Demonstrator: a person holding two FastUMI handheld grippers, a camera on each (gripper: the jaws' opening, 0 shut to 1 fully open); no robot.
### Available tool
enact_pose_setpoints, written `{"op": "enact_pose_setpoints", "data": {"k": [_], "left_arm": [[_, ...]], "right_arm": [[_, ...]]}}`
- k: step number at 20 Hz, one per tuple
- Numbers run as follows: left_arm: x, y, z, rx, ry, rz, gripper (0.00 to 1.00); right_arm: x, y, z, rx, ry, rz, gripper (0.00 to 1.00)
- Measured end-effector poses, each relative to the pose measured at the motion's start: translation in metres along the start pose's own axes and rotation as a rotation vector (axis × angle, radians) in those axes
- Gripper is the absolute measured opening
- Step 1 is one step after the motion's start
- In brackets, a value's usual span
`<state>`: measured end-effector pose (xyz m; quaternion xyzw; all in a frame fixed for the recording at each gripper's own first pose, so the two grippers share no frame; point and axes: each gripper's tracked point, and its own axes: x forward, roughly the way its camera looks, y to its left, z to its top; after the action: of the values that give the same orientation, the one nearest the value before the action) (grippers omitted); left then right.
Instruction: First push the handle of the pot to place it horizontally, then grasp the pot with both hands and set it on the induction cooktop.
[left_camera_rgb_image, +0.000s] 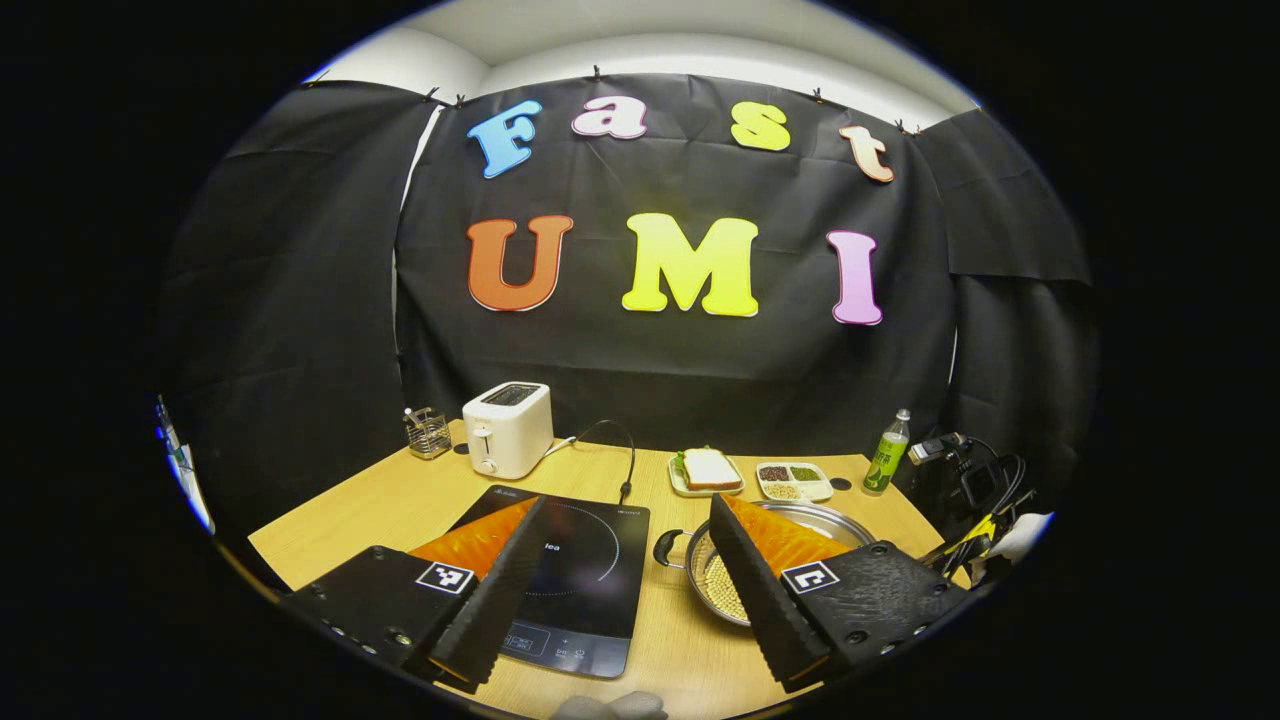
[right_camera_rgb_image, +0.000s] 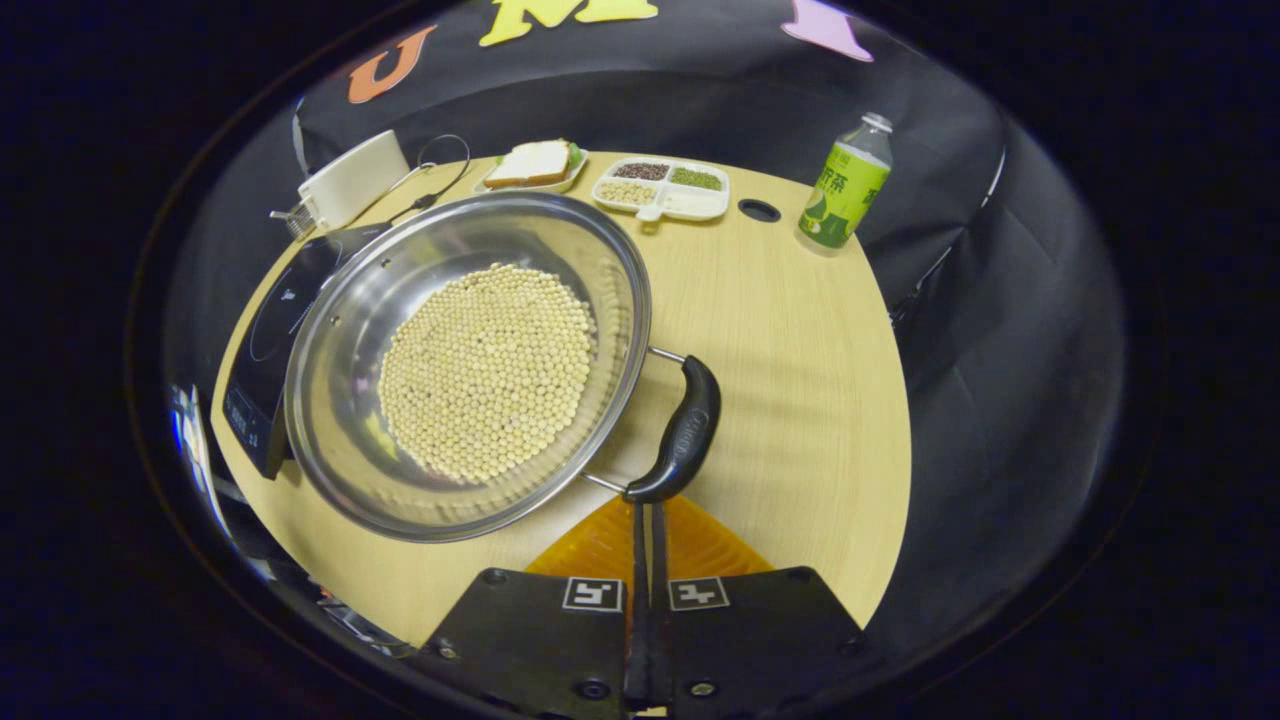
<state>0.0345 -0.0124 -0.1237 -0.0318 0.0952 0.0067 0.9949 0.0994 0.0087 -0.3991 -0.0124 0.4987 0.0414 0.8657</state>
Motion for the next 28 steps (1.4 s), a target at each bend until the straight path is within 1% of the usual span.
{"op": "enact_pose_setpoints", "data": {"k": [4, 5, 6, 11, 13, 16, 17, 19, 20, 21, 22, 23, 24, 26, 28], "left_arm": [[0.006, -0.002, -0.007, -0.004, 0.015, 0.022, 0.96], [0.008, -0.004, -0.01, -0.006, 0.022, 0.027, 0.96], [0.009, -0.004, -0.01, -0.008, 0.026, 0.03, 0.96], [0.018, -0.011, -0.016, -0.004, 0.047, 0.04, 0.96], [0.019, -0.016, -0.016, 0.003, 0.05, 0.032, 0.96], [0.023, -0.023, -0.019, 0.016, 0.059, 0.008, 0.96], [0.026, -0.025, -0.02, 0.018, 0.06, -0.001, 0.96], [0.026, -0.028, -0.02, 0.026, 0.063, -0.022, 0.96], [0.026, -0.03, -0.022, 0.037, 0.064, -0.03, 0.96], [0.026, -0.031, -0.024, 0.044, 0.068, -0.038, 0.96], [0.026, -0.032, -0.027, 0.051, 0.075, -0.048, 0.96], [0.026, -0.034, -0.029, 0.059, 0.078, -0.058, 0.96], [0.025, -0.035, -0.032, 0.066, 0.086, -0.066, 0.96], [0.023, -0.033, -0.035, 0.082, 0.091, -0.071, 0.96], [0.019, -0.031, -0.037, 0.084, 0.1, -0.082, 0.95]], "right_arm": [[0.007, -0.01, 0.013, -0.036, -0.01, -0.002, 0.0], [0.009, -0.011, 0.015, -0.041, -0.011, 0.0, 0.04], [0.01, -0.013, 0.019, -0.049, -0.015, -0.002, 0.0], [0.019, -0.02, 0.029, -0.069, -0.031, 0.004, 0.0], [0.017, -0.022, 0.03, -0.067, -0.045, 0.003, 0.0], [0.007, -0.029, 0.03, -0.042, -0.085, -0.014, 0.01], [0.0, -0.032, 0.029, -0.033, -0.104, -0.02, 0.04], [-0.017, -0.037, 0.03, -0.015, -0.159, -0.037, 0.04], [-0.026, -0.038, 0.032, -0.01, -0.192, -0.045, 0.02], [-0.034, -0.039, 0.031, -0.007, -0.214, -0.05, 0.07], [-0.043, -0.036, 0.029, -0.005, -0.229, -0.047, 0.1], [-0.051, -0.032, 0.028, -0.004, -0.246, -0.042, 0.19], [-0.059, -0.031, 0.028, 0.004, -0.267, -0.043, 0.22], [-0.072, -0.025, 0.026, 0.015, -0.302, -0.045, 0.51], [-0.086, -0.019, 0.023, 0.035, -0.327, -0.044, 0.7]]}}
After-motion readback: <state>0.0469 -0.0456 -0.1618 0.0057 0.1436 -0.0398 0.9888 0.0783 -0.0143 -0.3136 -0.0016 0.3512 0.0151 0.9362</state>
